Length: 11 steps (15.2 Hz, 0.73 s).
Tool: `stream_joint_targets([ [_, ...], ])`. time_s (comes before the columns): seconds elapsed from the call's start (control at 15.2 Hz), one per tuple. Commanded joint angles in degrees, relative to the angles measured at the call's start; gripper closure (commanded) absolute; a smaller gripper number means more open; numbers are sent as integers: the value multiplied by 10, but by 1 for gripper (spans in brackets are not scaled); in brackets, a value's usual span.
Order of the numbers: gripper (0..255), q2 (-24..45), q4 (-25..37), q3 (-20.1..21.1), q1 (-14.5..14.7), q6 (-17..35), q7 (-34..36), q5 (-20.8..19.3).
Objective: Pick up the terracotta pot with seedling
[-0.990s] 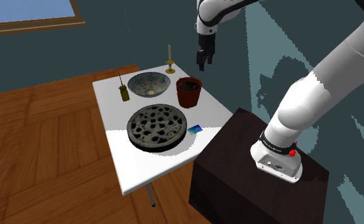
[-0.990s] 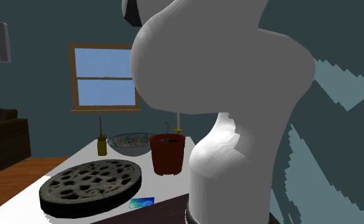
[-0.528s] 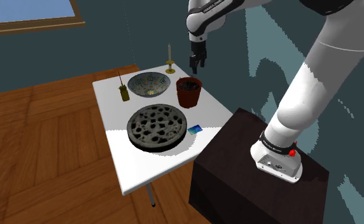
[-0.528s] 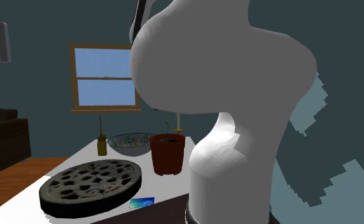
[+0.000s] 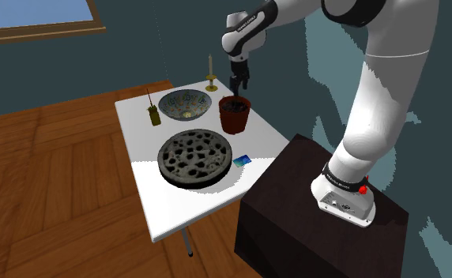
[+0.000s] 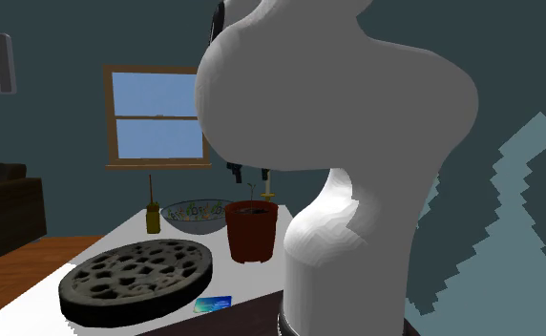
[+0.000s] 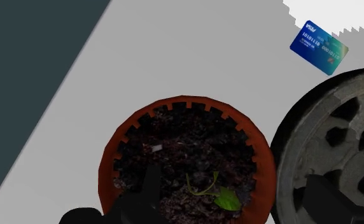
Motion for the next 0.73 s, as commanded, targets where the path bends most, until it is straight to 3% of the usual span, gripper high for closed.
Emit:
stream_joint_targets([
  [0.0, 0, 12, 1, 0, -2, 11, -2, 2],
  [0.4, 0, 33, -9, 2, -3, 41, -4, 6],
  [0.46, 255, 34, -7, 2, -3, 40, -4, 6],
  [0.66, 255, 34, -7, 2, -3, 40, -4, 6],
])
